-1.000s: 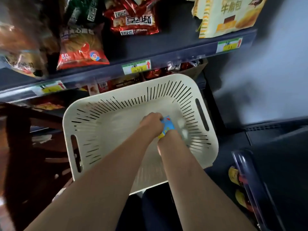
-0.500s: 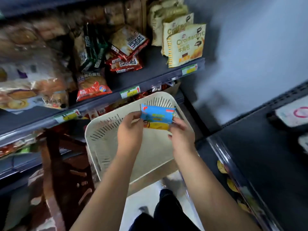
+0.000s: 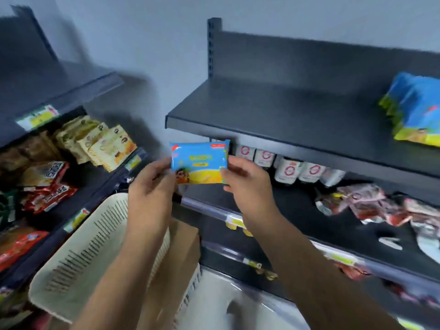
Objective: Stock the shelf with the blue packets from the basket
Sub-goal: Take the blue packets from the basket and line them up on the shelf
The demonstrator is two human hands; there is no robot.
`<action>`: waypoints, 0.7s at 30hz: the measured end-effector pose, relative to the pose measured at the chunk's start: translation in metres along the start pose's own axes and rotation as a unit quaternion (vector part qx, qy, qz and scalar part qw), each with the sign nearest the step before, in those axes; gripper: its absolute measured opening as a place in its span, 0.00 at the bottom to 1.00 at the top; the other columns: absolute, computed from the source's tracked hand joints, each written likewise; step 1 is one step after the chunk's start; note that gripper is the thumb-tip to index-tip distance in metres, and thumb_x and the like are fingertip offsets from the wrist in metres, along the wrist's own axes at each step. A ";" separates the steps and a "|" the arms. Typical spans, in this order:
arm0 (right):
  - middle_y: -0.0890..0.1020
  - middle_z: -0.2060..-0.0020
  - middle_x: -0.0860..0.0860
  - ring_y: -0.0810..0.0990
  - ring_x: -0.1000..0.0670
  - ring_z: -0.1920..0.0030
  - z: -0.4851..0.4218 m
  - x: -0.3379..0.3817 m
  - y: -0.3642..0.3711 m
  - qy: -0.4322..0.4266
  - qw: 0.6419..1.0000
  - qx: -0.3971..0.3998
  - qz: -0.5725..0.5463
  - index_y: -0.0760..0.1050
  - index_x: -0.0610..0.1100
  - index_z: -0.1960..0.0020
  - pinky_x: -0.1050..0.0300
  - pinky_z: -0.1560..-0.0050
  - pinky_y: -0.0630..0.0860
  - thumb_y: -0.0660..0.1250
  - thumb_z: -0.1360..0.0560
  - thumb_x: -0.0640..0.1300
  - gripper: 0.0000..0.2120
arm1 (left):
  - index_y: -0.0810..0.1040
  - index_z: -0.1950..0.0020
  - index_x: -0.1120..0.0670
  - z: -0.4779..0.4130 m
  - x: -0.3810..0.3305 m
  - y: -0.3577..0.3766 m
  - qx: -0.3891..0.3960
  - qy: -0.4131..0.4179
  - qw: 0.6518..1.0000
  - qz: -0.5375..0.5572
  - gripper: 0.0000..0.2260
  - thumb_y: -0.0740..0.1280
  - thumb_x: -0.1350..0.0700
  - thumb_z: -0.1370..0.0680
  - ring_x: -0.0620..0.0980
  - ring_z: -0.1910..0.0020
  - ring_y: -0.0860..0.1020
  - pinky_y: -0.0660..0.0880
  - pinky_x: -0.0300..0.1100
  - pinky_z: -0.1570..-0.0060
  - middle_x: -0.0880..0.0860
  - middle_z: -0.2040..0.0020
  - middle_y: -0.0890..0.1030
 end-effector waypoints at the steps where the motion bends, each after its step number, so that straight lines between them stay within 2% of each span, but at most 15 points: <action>1: 0.85 0.62 0.59 0.80 0.54 0.58 0.006 0.015 -0.027 -0.013 1.000 -0.019 0.009 0.82 0.54 0.54 0.46 0.52 0.81 0.69 0.22 0.33 0.16 | 0.85 0.42 0.50 0.007 -0.012 0.023 0.020 0.009 1.000 0.002 0.13 0.67 0.62 0.22 0.47 0.50 0.84 0.79 0.52 0.43 0.47 0.50 0.87; 3: 0.87 0.57 0.57 0.83 0.54 0.55 0.019 0.039 -0.086 -0.030 0.998 -0.059 0.020 0.82 0.54 0.50 0.49 0.53 0.83 0.69 0.22 0.34 0.14 | 0.85 0.42 0.49 0.024 -0.031 0.076 0.069 0.024 0.997 0.010 0.12 0.67 0.61 0.22 0.49 0.48 0.84 0.79 0.54 0.41 0.49 0.48 0.87; 5: 0.88 0.52 0.55 0.86 0.53 0.51 0.029 0.057 -0.145 -0.041 0.994 -0.106 0.012 0.82 0.52 0.47 0.55 0.58 0.84 0.69 0.21 0.34 0.13 | 0.84 0.43 0.51 0.045 -0.048 0.128 0.111 0.036 0.993 0.025 0.13 0.66 0.65 0.20 0.48 0.47 0.84 0.80 0.53 0.39 0.49 0.47 0.87; 8: 0.88 0.57 0.56 0.86 0.54 0.55 0.050 0.080 -0.237 -0.054 0.982 -0.183 -0.006 0.81 0.49 0.47 0.63 0.63 0.81 0.71 0.22 0.33 0.11 | 0.84 0.43 0.52 0.083 -0.066 0.211 0.182 0.050 0.981 0.051 0.14 0.66 0.68 0.19 0.49 0.46 0.85 0.80 0.48 0.41 0.49 0.47 0.87; 11: 0.88 0.58 0.54 0.85 0.51 0.59 0.070 0.101 -0.325 -0.076 0.965 -0.250 0.006 0.81 0.50 0.50 0.63 0.68 0.77 0.72 0.22 0.34 0.11 | 0.84 0.42 0.53 0.119 -0.070 0.291 0.242 0.043 0.967 0.059 0.13 0.65 0.68 0.19 0.44 0.50 0.85 0.80 0.39 0.50 0.46 0.49 0.87; 13: 0.87 0.58 0.53 0.84 0.51 0.60 0.083 0.110 -0.385 -0.092 0.951 -0.293 0.034 0.82 0.50 0.50 0.58 0.65 0.79 0.73 0.23 0.35 0.10 | 0.84 0.42 0.53 0.147 -0.075 0.343 0.279 0.048 0.957 0.058 0.13 0.65 0.67 0.18 0.44 0.49 0.85 0.80 0.38 0.50 0.47 0.48 0.87; 16: 0.87 0.57 0.52 0.85 0.48 0.56 0.099 0.121 -0.469 -0.100 0.933 -0.333 0.088 0.82 0.49 0.50 0.46 0.57 0.83 0.75 0.25 0.38 0.08 | 0.83 0.41 0.53 0.186 -0.083 0.416 0.307 0.043 0.948 0.067 0.13 0.64 0.67 0.18 0.45 0.47 0.85 0.82 0.42 0.45 0.45 0.48 0.87; 18: 0.87 0.57 0.52 0.86 0.49 0.54 0.106 0.131 -0.522 -0.108 0.921 -0.356 0.120 0.81 0.48 0.51 0.46 0.51 0.83 0.76 0.26 0.38 0.08 | 0.83 0.40 0.55 0.212 -0.088 0.463 0.320 0.039 0.943 0.080 0.13 0.64 0.68 0.18 0.44 0.47 0.84 0.82 0.43 0.43 0.41 0.50 0.86; 21: 0.86 0.57 0.53 0.85 0.51 0.54 0.107 0.147 -0.593 -0.119 0.906 -0.375 0.159 0.80 0.49 0.51 0.48 0.47 0.82 0.78 0.27 0.40 0.10 | 0.83 0.41 0.53 0.244 -0.091 0.526 0.331 0.051 0.939 0.076 0.13 0.65 0.67 0.18 0.42 0.47 0.84 0.80 0.50 0.39 0.42 0.48 0.86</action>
Point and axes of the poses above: each hand's wrist, its own z-axis away from the middle knuckle, its own y-axis out of the palm, x = y × z, the point moved 10 cm from there along -z, towards the middle knuckle
